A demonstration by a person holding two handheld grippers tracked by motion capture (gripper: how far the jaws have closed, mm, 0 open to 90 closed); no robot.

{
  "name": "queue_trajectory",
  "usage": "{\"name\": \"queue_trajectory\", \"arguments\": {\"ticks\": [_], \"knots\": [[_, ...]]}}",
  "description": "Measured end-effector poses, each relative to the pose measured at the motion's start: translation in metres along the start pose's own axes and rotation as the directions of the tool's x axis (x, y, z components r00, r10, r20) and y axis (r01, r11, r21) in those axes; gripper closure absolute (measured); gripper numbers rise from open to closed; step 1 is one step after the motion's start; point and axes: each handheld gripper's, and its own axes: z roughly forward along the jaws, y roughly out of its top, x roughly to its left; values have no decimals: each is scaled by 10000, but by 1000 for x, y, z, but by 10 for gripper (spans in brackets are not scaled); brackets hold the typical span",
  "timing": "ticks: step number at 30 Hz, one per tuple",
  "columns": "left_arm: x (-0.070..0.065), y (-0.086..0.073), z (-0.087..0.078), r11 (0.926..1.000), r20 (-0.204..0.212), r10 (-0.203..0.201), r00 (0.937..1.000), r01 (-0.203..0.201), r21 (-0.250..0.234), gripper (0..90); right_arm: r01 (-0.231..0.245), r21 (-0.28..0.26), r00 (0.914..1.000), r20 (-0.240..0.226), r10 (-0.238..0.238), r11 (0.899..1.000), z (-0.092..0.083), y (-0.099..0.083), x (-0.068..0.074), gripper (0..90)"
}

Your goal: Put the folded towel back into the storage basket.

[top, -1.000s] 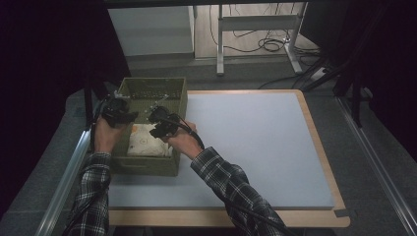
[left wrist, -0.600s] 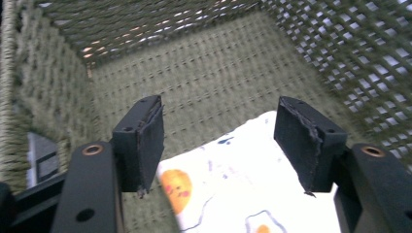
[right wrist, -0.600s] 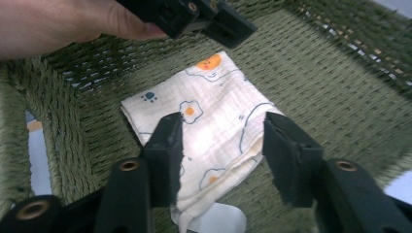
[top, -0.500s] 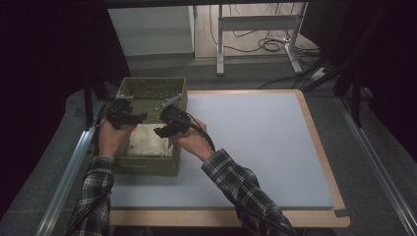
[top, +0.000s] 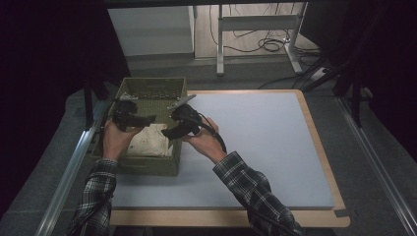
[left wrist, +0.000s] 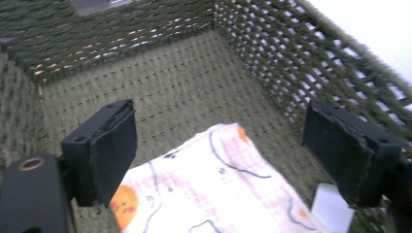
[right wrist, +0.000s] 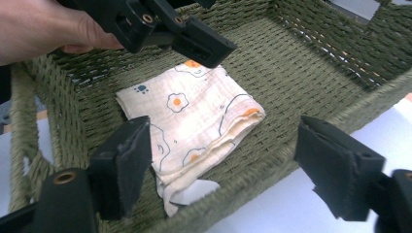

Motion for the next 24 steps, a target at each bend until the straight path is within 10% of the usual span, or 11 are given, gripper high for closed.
{"name": "queue_trajectory", "arguments": {"ticks": [24], "knots": [[-55, 14, -6, 9973, 722, 634, 9954, -606, -408, 25, -331, -157, 9994, -96, 329, 9993, -55, -49, -27, 72]]}}
